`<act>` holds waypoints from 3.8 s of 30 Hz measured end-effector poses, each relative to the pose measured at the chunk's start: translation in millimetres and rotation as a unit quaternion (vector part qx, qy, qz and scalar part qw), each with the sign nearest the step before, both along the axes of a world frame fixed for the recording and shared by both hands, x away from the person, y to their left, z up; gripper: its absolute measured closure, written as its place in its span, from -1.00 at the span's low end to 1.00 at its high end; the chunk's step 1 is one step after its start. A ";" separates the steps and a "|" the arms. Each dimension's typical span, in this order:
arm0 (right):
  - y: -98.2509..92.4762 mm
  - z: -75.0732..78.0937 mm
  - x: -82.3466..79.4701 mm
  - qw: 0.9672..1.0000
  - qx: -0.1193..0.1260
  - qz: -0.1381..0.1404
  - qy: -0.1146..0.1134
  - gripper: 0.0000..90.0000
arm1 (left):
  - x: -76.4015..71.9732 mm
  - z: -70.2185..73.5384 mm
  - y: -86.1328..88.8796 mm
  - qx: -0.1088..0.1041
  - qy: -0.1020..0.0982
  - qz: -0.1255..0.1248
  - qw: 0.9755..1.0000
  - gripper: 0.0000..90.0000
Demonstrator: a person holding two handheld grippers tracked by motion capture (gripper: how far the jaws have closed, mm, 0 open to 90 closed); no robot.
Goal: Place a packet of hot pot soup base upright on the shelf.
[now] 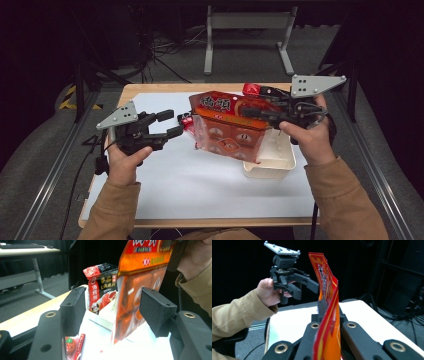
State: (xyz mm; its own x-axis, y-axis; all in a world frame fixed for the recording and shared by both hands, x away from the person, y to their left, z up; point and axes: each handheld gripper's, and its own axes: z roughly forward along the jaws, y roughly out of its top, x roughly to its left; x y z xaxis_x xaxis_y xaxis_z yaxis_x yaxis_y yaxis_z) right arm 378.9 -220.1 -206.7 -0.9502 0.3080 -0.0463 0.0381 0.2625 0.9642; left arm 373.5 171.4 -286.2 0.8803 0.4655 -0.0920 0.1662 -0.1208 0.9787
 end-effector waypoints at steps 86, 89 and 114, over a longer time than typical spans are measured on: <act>-87.5 -60.6 27.1 0.979 0.014 -0.200 0.026 1.00 | 17.5 -18.9 20.0 -0.001 0.037 0.031 0.999 -0.25; -88.2 -61.3 26.4 0.980 0.017 -0.199 0.026 1.00 | 18.0 -19.3 19.9 -0.002 0.036 0.030 0.999 -0.26; -83.3 -88.3 26.2 0.981 -0.003 -0.189 0.047 1.00 | 22.7 -23.5 17.9 0.003 0.032 0.032 0.999 -0.29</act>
State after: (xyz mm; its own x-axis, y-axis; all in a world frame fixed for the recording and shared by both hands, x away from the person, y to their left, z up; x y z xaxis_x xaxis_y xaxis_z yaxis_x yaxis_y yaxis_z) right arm 405.1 -303.3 -294.9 -0.7681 0.6394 0.0327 0.2224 0.2186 0.9501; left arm 396.2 189.3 -309.7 0.8406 0.5221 -0.1440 0.2359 -0.1136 0.9651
